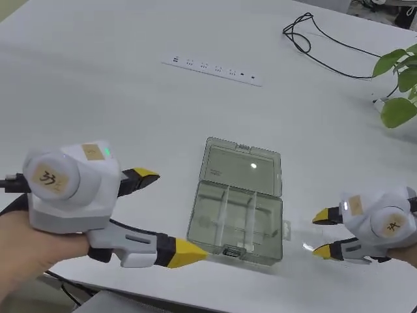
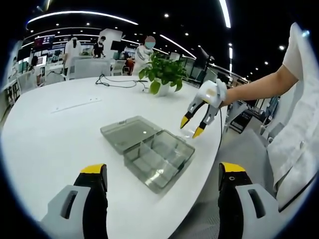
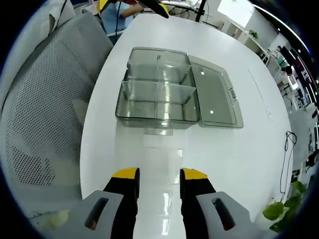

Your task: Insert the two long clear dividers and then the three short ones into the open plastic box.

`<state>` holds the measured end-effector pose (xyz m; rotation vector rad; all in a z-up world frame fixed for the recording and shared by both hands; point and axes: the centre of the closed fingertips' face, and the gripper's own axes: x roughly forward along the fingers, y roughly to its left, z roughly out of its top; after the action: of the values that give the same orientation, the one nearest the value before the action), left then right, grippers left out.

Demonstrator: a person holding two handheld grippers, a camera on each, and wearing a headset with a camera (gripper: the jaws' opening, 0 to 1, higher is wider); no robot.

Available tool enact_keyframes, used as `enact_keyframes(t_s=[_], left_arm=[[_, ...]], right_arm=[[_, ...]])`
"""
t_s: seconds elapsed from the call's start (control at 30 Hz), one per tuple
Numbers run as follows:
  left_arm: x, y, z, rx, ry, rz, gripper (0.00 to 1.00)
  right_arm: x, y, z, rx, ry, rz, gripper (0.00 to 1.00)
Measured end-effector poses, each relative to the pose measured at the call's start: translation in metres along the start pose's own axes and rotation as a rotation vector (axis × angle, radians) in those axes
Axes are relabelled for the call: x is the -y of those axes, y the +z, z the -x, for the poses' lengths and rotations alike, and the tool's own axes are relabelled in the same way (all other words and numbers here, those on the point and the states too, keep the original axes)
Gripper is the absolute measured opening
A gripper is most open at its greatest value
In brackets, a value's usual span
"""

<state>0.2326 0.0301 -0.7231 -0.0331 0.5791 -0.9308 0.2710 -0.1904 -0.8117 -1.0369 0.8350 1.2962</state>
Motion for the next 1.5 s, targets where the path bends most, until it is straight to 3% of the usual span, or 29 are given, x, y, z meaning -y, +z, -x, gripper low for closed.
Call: enact_keyframes(t_s=[0.37,0.77,1.2,1.37,1.5], left_arm=[[0.007,0.015,-0.002,0.022,-0.015,0.041,0.88],[0.026,0.025,-0.012,0.031,-0.062,0.068,0.82],[0.044,0.045,-0.023,0.062,-0.124,0.173,0.75],[0.054,0.048,-0.027,0.044,-0.156,0.233,0.71],[0.059,0.053,-0.031,0.054,-0.175,0.251,0.68]], right_arm=[[0.001,0.036,0.036,0.067,-0.097,-0.004,0.33],[-0.007,0.071,0.062,0.106,-0.162,0.016,0.33],[-0.011,0.106,0.088,0.159,-0.217,0.022,0.33],[-0.012,0.115,0.093,0.173,-0.230,0.024,0.33],[-0.013,0.122,0.097,0.175,-0.241,0.031,0.33]])
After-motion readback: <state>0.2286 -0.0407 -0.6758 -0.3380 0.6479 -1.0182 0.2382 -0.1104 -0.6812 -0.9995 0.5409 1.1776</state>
